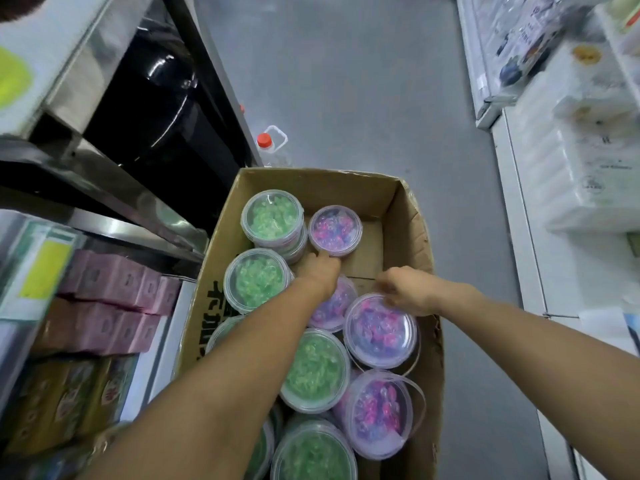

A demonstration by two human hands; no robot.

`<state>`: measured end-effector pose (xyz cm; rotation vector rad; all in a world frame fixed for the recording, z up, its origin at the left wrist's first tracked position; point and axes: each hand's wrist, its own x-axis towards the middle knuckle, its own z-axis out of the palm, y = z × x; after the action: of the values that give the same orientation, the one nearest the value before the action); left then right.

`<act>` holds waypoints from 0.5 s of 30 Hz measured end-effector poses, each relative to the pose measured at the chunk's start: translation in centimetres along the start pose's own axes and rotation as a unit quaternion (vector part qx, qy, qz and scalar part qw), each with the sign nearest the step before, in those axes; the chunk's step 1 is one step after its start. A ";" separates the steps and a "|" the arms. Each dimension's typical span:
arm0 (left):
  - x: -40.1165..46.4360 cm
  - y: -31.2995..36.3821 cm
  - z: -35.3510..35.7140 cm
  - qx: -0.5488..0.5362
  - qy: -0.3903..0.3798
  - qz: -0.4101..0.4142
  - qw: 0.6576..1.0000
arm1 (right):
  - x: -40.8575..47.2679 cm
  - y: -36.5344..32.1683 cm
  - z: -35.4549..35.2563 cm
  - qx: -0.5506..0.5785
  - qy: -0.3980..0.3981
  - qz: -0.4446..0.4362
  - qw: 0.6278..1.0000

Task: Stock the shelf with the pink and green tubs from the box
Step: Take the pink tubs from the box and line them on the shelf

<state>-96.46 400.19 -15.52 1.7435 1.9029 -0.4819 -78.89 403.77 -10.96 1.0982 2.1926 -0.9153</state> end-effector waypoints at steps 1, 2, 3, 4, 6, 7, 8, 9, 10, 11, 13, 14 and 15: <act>-0.5 -0.1 -0.3 -0.016 0.000 0.001 1.000 | -0.5 -0.1 -0.2 0.001 0.006 -0.003 1.000; -1.0 -0.1 -0.6 -0.034 0.004 0.000 0.999 | -0.9 -0.1 -0.4 0.001 0.016 -0.005 1.000; -1.7 0.0 -0.9 -0.052 0.017 -0.004 0.998 | -1.4 -0.1 -0.6 0.002 0.029 -0.005 1.000; -2.5 0.2 -1.1 -0.062 0.036 -0.008 0.997 | -2.0 -0.2 -0.9 0.002 0.038 -0.003 0.999; -4.1 1.0 -1.4 -0.065 0.088 -0.008 0.994 | -3.3 -0.5 -1.6 0.005 0.054 -0.002 0.999; -4.9 1.4 -1.6 -0.073 0.114 -0.005 0.991 | -4.0 -0.6 -2.0 0.006 0.064 -0.002 0.998; -5.8 1.8 -1.8 -0.093 0.140 -0.007 0.986 | -4.8 -0.7 -2.3 0.007 0.075 -0.004 0.997; -6.8 2.0 -2.2 -0.123 0.162 -0.016 0.979 | -5.7 -0.8 -2.7 0.011 0.085 -0.004 0.996; -7.9 2.1 -2.6 -0.161 0.183 -0.033 0.969 | -6.6 -0.9 -3.0 0.017 0.096 -0.005 0.995; -9.2 2.1 -3.0 -0.206 0.204 -0.054 0.955 | -7.7 -1.0 -3.3 0.029 0.105 -0.007 0.994; -12.1 2.2 -3.8 -0.302 0.241 -0.107 0.916 | -10.1 -1.3 -3.9 0.067 0.122 -0.010 0.990; -13.8 2.4 -4.2 -0.343 0.256 -0.135 0.894 | -11.4 -1.5 -4.2 0.091 0.130 -0.013 0.987; -15.5 2.6 -4.4 -0.379 0.267 -0.160 0.872 | -12.8 -1.8 -4.4 0.120 0.137 -0.018 0.983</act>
<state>-93.74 390.47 -2.65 1.0829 2.3109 0.6565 -74.16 400.12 1.31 1.3716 2.3720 -1.1257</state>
